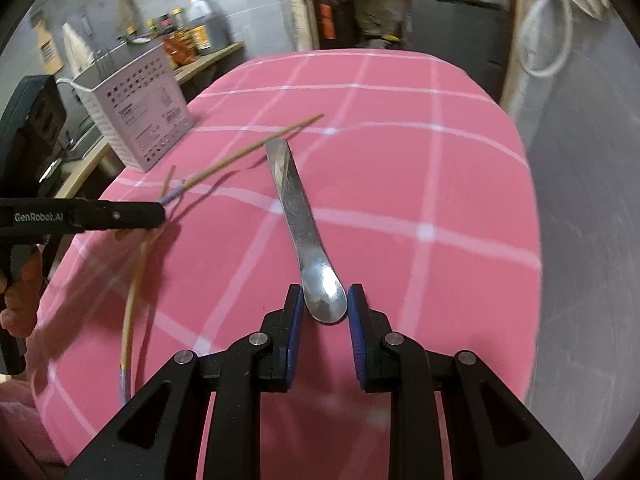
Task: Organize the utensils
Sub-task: 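Close the right tool on the butter knife while the left tool grasps a chopstick, then gather both chopsticks in the left tool while the right tool holds the knife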
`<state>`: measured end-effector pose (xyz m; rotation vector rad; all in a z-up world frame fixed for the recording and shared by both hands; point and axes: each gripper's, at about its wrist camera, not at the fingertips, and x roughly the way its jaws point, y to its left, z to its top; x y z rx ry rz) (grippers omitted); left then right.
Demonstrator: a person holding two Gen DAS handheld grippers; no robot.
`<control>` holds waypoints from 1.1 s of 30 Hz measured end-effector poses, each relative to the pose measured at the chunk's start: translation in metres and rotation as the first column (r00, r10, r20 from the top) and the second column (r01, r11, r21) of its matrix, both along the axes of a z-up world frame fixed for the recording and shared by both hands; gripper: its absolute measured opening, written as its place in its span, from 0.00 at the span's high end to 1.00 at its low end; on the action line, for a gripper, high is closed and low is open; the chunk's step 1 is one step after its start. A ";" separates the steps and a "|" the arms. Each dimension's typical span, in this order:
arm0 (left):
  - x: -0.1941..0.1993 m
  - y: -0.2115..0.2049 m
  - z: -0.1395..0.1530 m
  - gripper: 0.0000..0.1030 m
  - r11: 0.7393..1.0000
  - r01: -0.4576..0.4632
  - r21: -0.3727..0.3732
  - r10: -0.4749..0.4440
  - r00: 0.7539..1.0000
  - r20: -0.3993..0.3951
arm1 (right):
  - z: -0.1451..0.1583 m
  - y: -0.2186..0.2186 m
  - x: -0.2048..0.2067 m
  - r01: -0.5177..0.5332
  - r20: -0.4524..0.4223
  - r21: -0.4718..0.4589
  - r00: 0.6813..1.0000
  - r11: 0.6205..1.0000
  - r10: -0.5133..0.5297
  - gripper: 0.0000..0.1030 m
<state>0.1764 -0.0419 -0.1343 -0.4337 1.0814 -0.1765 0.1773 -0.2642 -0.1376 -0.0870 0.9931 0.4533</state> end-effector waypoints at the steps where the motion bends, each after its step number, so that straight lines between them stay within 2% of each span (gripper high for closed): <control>1: -0.002 -0.001 0.002 0.85 1.000 0.003 -0.008 -0.003 1.000 -0.001 | 0.000 -0.003 -0.003 0.011 -0.005 -0.002 1.000 1.000 -0.011 0.80; 6: -0.014 -0.006 0.007 0.85 0.999 0.045 -0.017 -0.046 0.999 -0.003 | 0.001 -0.011 -0.025 0.059 -0.034 -0.013 0.998 0.998 -0.060 0.80; 10: -0.022 -0.010 0.002 0.86 0.997 0.074 0.004 -0.073 0.997 -0.010 | -0.004 -0.014 -0.039 0.078 -0.066 -0.023 0.995 0.997 -0.080 0.81; 13: -0.024 -0.007 -0.001 0.87 0.998 0.052 0.027 -0.052 0.998 -0.025 | -0.006 -0.015 -0.047 0.097 -0.080 -0.019 0.992 0.995 -0.099 0.81; 19: -0.021 0.010 0.008 0.89 0.999 0.045 0.011 -0.045 0.999 -0.025 | -0.007 -0.014 -0.054 0.114 -0.094 -0.009 0.989 0.993 -0.114 0.81; 25: -0.026 0.008 0.004 0.89 0.993 0.113 0.014 -0.112 0.990 -0.082 | -0.001 -0.016 -0.050 0.127 -0.063 0.012 0.990 0.992 -0.126 0.78; 28: -0.033 0.010 0.002 0.89 0.995 0.096 0.034 -0.093 0.992 -0.083 | 0.000 -0.014 -0.040 0.123 -0.046 0.010 0.991 0.992 -0.123 0.72; 33: -0.037 0.021 0.009 0.93 0.997 0.047 0.063 -0.043 0.997 -0.064 | -0.002 -0.003 -0.016 0.087 -0.025 -0.010 0.996 0.996 -0.087 0.72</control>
